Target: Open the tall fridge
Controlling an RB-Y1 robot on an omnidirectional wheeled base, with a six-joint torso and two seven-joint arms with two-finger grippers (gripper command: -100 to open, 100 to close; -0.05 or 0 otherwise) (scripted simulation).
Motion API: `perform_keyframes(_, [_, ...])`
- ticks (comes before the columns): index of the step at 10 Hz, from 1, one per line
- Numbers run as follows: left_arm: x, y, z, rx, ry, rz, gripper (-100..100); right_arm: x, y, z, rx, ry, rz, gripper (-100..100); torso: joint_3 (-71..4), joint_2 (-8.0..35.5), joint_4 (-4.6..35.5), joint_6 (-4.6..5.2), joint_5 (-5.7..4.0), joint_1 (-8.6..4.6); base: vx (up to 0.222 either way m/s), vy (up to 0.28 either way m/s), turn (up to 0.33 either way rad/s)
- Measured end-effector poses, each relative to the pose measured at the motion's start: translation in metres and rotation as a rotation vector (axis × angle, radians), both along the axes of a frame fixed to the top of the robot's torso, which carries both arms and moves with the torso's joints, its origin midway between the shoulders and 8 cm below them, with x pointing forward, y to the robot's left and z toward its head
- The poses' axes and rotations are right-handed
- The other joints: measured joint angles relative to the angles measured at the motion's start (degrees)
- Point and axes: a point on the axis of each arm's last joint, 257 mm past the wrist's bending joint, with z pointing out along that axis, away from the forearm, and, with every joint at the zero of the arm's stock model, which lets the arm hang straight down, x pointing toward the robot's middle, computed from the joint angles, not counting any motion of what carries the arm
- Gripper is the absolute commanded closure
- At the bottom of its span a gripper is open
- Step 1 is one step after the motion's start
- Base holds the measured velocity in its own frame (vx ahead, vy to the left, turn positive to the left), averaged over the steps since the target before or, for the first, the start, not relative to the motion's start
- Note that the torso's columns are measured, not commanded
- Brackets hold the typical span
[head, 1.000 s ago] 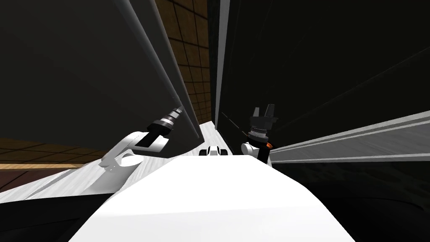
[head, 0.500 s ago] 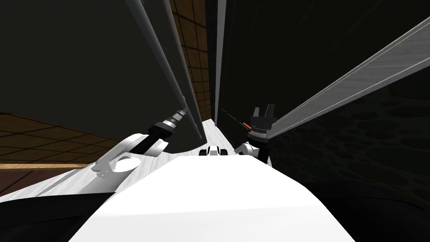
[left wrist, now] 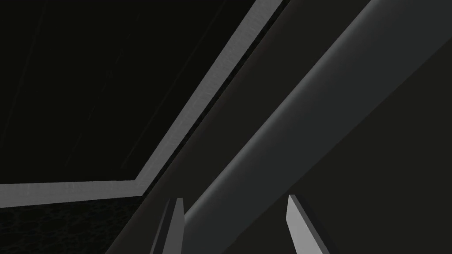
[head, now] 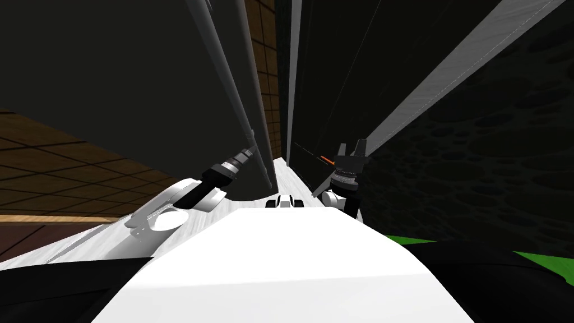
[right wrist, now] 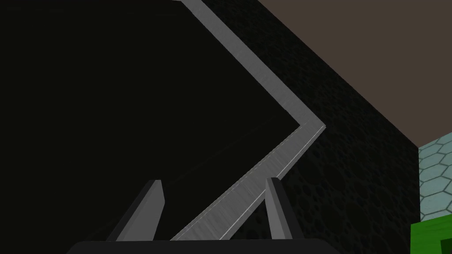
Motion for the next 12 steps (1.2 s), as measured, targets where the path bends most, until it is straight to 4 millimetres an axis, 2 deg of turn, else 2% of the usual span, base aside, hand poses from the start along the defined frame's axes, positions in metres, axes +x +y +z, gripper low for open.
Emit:
perform_keyframes(8, [-0.024,-0.046,0.005,-0.006,-0.010,-0.189,100,0.000,0.000,0.000,0.000,0.000,0.000,0,0.35,0.48,0.11,-0.18,0.18,0.33,-0.246,0.156,-0.126])
perform_keyframes(10, [-0.027,-0.057,0.004,-0.008,-0.010,-0.228,100,0.000,0.000,0.000,0.000,0.000,0.000,0,0.18,0.25,0.09,-0.15,0.06,-0.02,-0.211,0.101,-0.058])
perform_keyframes(12, [-0.030,-0.061,0.001,-0.006,-0.001,-0.242,100,0.000,0.000,0.000,0.000,0.000,0.000,0,-0.03,-0.08,0.00,-0.08,0.01,-0.13,-0.097,0.088,-0.042])
